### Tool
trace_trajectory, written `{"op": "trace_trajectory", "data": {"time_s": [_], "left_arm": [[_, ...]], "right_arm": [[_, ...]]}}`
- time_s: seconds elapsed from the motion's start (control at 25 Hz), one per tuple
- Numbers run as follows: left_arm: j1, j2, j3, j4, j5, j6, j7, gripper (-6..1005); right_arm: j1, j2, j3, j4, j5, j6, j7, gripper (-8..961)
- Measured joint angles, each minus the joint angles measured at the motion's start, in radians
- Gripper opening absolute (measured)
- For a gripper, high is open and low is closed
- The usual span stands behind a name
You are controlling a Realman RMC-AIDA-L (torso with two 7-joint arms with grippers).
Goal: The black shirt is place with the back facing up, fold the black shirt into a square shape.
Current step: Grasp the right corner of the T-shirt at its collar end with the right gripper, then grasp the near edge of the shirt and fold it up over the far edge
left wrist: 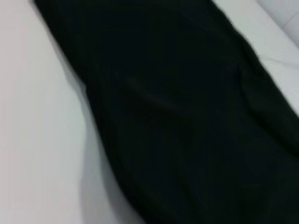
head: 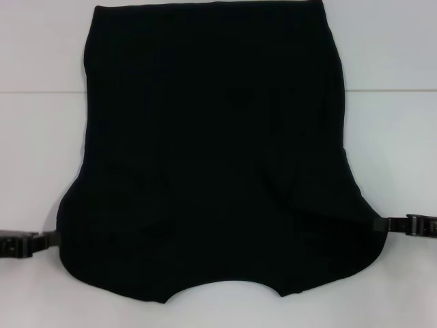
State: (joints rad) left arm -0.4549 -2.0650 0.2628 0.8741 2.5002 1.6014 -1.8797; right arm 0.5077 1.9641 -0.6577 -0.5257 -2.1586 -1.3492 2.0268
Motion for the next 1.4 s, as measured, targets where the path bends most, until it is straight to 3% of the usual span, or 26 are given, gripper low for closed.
{"op": "trace_trajectory", "data": {"time_s": [0.32, 0.6, 1.4], "left_arm": [[0.026, 0.006, -0.114, -0.042, -0.077, 0.059, 0.004, 16], [0.085, 0.000, -0.213, -0.045, -0.087, 0.150, 0.031, 15], [0.200, -0.030, -0.223, -0.036, -0.025, 0.359, 0.141, 16]], "right_arm": [[-0.082, 0.002, 0.169, 0.000, 0.001, -0.131, -0.133, 38], [-0.169, -0.010, 0.277, -0.002, -0.001, -0.229, -0.225, 43], [-0.347, -0.065, 0.329, -0.005, -0.047, -0.453, -0.437, 57]]}}
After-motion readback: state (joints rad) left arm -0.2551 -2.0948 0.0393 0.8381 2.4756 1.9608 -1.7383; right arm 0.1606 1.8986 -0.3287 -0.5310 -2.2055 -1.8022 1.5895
